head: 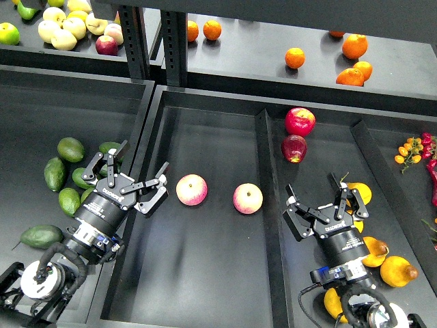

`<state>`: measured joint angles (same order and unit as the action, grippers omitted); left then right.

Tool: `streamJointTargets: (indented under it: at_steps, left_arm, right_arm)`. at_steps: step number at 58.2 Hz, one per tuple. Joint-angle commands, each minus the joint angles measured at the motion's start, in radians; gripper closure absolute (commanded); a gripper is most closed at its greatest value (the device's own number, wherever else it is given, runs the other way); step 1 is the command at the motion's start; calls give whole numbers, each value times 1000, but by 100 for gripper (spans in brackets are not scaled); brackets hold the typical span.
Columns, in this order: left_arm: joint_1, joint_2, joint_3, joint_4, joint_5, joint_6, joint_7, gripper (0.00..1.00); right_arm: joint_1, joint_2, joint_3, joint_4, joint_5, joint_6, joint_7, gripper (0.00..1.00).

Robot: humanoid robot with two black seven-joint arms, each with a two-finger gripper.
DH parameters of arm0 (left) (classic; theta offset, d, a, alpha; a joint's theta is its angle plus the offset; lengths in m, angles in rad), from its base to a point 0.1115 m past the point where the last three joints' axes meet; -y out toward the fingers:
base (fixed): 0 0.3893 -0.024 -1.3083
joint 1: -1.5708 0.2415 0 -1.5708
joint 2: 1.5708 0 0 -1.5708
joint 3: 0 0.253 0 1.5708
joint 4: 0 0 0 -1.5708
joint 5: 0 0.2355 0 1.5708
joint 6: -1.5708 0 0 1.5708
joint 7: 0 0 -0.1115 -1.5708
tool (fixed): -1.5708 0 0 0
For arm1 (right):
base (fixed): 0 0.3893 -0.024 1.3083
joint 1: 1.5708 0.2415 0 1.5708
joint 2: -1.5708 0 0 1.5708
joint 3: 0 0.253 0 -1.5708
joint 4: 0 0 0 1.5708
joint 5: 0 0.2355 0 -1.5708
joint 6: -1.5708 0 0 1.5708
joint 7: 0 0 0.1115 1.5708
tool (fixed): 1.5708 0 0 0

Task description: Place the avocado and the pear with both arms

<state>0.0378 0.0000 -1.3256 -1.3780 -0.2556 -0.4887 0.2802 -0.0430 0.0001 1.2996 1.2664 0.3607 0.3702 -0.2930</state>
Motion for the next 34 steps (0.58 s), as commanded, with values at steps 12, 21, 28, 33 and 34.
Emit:
streamJointTargets:
  at_steps: [12, 21, 28, 33, 34]
  left_arm:
    - [47, 0, -6, -7, 1, 0, 14, 1]
    - [62, 0, -7, -7, 4, 0, 13, 1]
    - [65, 0, -6, -7, 4, 0, 13, 1]
    - [65, 0, -7, -6, 7, 0, 13, 1]
    - [65, 0, -9, -6, 7, 0, 13, 1]
  right_arm:
    - [-72, 0, 0, 27, 0, -7, 0, 1]
    - [-72, 0, 0, 27, 0, -7, 0, 1]
    - [-72, 0, 0, 25, -6, -4, 0, 1]
    - [-72, 0, 0, 25, -6, -2, 0, 1]
    - [-72, 0, 1, 25, -6, -1, 0, 1]
